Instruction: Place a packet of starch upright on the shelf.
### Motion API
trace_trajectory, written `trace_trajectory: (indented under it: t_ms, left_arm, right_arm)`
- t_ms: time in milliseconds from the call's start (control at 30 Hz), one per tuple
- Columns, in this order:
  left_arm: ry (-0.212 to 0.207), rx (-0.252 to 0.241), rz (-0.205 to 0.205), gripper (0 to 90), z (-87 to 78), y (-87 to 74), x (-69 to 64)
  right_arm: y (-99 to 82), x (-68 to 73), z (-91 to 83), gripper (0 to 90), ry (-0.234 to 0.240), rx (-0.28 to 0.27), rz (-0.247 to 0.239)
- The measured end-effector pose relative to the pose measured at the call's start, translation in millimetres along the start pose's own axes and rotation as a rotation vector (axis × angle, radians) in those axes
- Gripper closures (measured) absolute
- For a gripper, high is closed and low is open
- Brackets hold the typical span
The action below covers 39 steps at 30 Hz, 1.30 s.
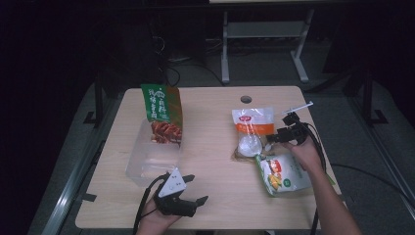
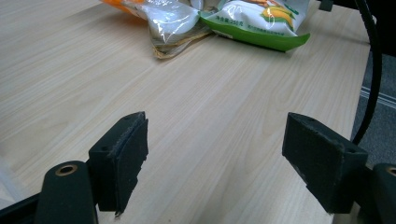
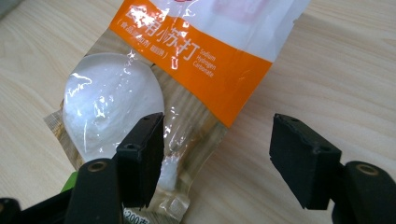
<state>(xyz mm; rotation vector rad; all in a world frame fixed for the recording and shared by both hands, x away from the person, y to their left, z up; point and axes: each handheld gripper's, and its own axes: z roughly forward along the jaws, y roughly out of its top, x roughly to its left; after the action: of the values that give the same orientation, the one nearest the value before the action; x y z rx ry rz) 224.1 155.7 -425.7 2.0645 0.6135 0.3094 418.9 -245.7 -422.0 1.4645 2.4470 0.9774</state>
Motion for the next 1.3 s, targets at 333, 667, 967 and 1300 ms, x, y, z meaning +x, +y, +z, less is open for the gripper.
trace_trajectory:
  t_ms: [333,667,967,1300]
  left_arm:
    - [-0.005,0.003,-0.004,21.9,1.3,-0.3,-1.4]
    - [-0.009,0.009,0.001,21.9,1.6,-0.7,-1.4]
    - [-0.011,0.012,-0.006,21.9,3.6,-0.7,-2.3]
    - [-0.013,-0.003,-0.033,22.1,4.2,2.6,-0.2]
  right_arm:
    - [4.0,-5.5,12.4,35.3,0.011,-0.006,0.025]
    - [6.3,-5.4,25.8,57.2,0.053,0.02,0.027]
    - [9.4,1.0,21.3,89.6,0.117,-0.029,-0.009]
    - [13.2,15.0,2.5,90.0,0.158,-0.113,-0.048]
